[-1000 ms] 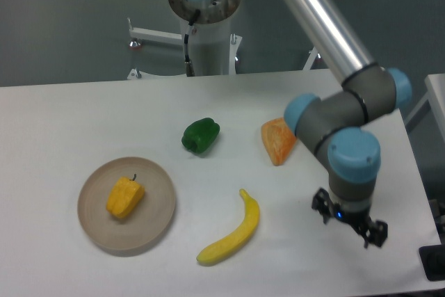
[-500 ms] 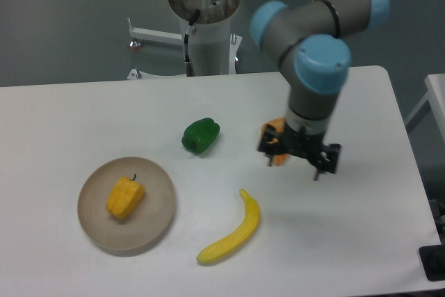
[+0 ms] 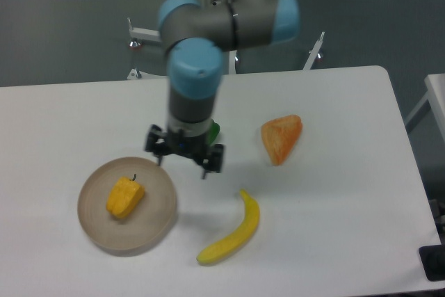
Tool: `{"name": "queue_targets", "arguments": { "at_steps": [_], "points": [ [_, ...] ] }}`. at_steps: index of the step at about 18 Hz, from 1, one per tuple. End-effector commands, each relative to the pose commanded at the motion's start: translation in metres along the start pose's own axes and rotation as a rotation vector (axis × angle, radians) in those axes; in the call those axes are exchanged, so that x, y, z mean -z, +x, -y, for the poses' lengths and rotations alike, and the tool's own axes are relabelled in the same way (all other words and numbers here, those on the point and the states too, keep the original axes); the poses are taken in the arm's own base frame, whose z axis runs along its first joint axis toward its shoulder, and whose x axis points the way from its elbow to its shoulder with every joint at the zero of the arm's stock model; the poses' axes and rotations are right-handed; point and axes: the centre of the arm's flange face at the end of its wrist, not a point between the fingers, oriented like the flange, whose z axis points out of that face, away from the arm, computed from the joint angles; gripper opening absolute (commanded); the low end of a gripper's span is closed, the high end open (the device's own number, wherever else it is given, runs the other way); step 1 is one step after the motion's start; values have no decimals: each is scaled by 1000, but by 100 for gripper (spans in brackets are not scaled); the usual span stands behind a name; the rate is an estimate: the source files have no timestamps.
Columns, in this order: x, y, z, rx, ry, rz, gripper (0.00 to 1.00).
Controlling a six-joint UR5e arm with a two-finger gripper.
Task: Pick up the yellow pepper from the plate
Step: 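Lower the gripper down onto the yellow pepper on the plate, then close the gripper around the yellow pepper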
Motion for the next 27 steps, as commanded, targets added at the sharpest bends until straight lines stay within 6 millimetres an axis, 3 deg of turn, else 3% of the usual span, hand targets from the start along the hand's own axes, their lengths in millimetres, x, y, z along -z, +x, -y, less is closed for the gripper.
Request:
{"name": "queue_targets", "arguments": {
  "at_steps": [3,10,16,27],
  "points": [
    [-24,20,6,-31,17,8,100],
    [-60,19,-4,-103,-4,13,100],
    [-91,33,-1,-151,-28,47,100],
    [-109,47,-6,-172,-43,49,100]
  ]
}}
